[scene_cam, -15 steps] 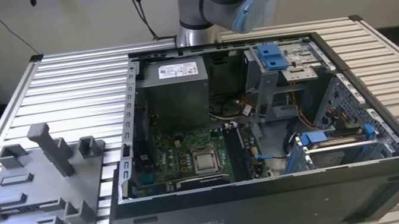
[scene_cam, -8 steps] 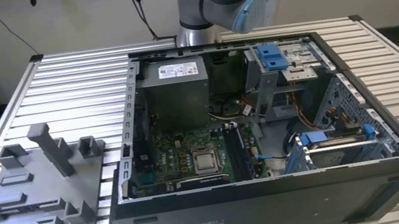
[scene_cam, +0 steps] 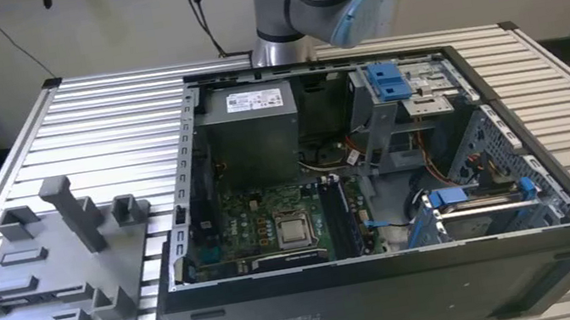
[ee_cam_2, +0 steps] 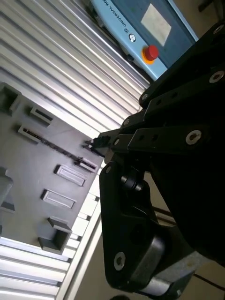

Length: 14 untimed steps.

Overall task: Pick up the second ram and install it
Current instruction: 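Pick up the second ram and move it above second insertion slot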

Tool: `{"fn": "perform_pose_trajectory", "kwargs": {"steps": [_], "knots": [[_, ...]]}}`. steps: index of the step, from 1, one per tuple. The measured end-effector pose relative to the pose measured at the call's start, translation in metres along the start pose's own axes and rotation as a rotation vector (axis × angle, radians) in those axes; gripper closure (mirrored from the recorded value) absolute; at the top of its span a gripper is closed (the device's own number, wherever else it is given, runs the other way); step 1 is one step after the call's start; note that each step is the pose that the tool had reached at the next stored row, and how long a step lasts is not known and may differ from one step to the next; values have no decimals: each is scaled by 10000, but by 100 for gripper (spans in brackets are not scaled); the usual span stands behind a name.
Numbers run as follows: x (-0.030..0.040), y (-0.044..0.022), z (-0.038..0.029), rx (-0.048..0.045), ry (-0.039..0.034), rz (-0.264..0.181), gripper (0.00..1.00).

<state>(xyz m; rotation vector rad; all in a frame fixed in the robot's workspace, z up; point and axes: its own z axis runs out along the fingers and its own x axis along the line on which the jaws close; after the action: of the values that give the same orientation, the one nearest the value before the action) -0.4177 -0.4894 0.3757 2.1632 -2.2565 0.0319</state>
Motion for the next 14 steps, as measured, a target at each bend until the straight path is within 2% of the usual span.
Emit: {"fn": "perform_pose_trajectory", "kwargs": {"steps": [7,14], "knots": [[-2,41,0,15,0,-483,89],[0,81,0,26,3,-766,89]]}}
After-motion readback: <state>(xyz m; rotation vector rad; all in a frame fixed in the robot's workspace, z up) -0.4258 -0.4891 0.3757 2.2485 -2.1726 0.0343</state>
